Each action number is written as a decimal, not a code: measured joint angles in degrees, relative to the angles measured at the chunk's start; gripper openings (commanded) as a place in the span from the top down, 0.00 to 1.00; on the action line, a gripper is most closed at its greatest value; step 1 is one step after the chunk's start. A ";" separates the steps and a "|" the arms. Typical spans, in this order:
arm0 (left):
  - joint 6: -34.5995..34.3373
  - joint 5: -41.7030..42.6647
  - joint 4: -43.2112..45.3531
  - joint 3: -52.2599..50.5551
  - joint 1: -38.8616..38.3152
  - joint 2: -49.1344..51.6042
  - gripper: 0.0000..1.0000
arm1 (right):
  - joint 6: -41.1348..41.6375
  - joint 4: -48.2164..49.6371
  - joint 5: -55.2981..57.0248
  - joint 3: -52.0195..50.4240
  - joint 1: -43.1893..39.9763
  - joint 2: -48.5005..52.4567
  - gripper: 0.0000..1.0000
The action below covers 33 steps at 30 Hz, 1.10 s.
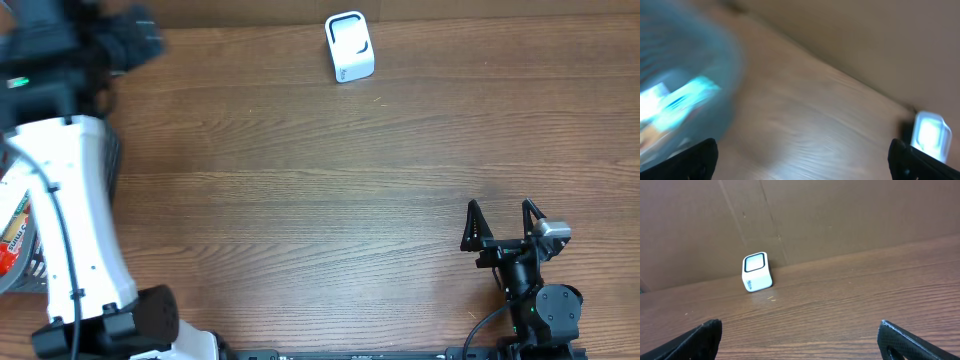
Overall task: Scan the item barcode
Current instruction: 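Reach the left gripper into the basket toward the green tissue pack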
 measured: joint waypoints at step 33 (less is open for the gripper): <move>4.31 -4.76 2.16 0.11 27.45 23.80 0.02 | -0.02 -0.02 -0.02 0.00 0.00 0.00 0.00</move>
